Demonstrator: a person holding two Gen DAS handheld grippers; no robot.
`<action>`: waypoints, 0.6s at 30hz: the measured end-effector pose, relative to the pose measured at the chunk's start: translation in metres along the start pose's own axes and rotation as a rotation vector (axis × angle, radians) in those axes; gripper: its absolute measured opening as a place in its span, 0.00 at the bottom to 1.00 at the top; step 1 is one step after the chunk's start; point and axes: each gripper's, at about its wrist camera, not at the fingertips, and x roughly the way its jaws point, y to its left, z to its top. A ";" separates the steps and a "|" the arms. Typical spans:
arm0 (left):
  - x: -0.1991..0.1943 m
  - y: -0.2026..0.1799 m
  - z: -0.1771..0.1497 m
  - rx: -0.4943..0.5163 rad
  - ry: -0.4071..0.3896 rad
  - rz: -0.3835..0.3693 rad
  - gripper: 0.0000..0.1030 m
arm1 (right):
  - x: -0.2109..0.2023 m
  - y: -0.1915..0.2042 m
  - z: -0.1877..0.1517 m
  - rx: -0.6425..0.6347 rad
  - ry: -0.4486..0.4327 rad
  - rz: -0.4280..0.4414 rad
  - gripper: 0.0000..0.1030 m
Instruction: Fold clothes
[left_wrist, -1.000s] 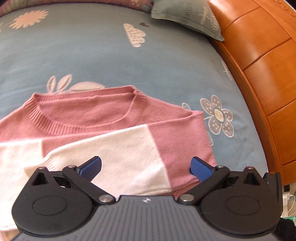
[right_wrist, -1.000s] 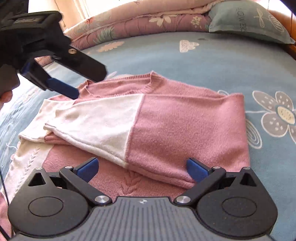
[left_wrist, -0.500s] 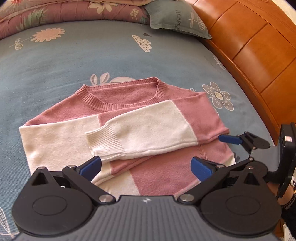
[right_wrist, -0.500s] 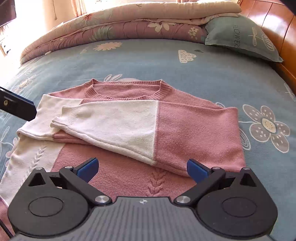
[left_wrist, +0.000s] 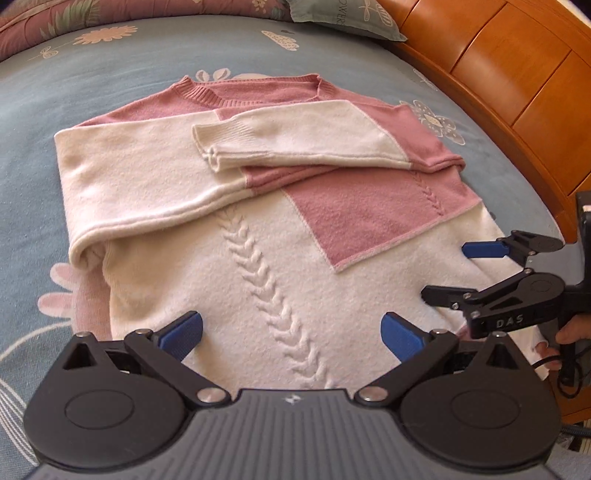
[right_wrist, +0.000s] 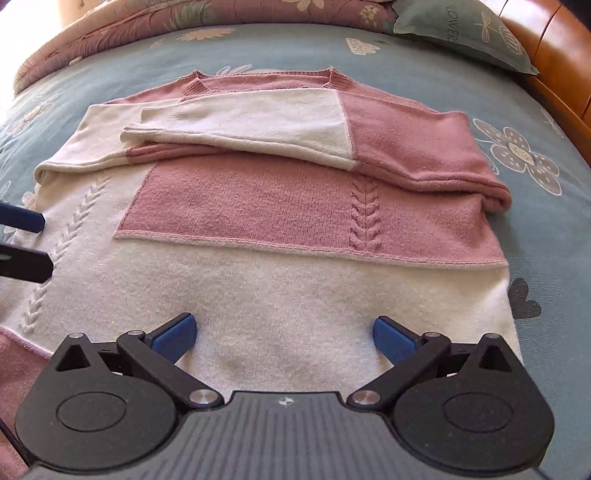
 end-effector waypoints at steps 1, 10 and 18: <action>0.000 -0.003 -0.005 0.018 -0.023 0.016 0.99 | -0.001 -0.001 -0.001 -0.001 -0.005 0.005 1.00; 0.004 -0.023 -0.020 0.100 -0.083 0.128 0.99 | -0.002 -0.002 -0.012 0.028 -0.085 -0.005 1.00; 0.004 -0.026 -0.024 0.103 -0.099 0.148 0.99 | -0.002 0.004 -0.020 0.087 -0.159 -0.054 1.00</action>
